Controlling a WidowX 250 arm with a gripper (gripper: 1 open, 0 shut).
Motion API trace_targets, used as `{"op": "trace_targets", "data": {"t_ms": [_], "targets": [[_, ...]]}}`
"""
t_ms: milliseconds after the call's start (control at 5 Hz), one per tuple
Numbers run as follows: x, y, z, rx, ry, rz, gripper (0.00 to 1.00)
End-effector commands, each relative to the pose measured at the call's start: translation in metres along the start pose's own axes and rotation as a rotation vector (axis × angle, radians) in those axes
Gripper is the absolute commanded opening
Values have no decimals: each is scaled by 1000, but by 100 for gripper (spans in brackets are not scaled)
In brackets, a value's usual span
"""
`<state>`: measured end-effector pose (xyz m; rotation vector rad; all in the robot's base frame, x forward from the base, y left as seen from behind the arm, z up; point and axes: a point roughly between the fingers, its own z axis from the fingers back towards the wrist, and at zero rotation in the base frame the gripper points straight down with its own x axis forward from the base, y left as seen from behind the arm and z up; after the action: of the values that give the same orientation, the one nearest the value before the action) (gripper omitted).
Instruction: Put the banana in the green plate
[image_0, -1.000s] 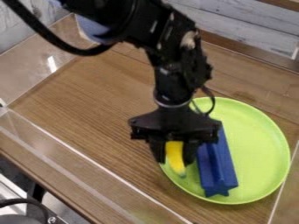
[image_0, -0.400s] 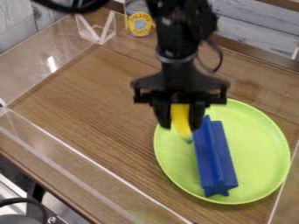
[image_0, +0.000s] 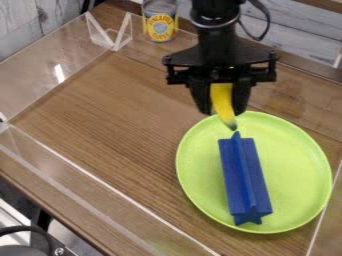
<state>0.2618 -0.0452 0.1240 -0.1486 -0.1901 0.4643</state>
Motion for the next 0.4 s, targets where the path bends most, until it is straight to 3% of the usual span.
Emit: {"op": "trace_targets", "data": {"t_ms": [0,200], "targets": [[15,-13,6,-42,-47,-8,0],[18,-19,-1,-46,-49,-22,0]]}}
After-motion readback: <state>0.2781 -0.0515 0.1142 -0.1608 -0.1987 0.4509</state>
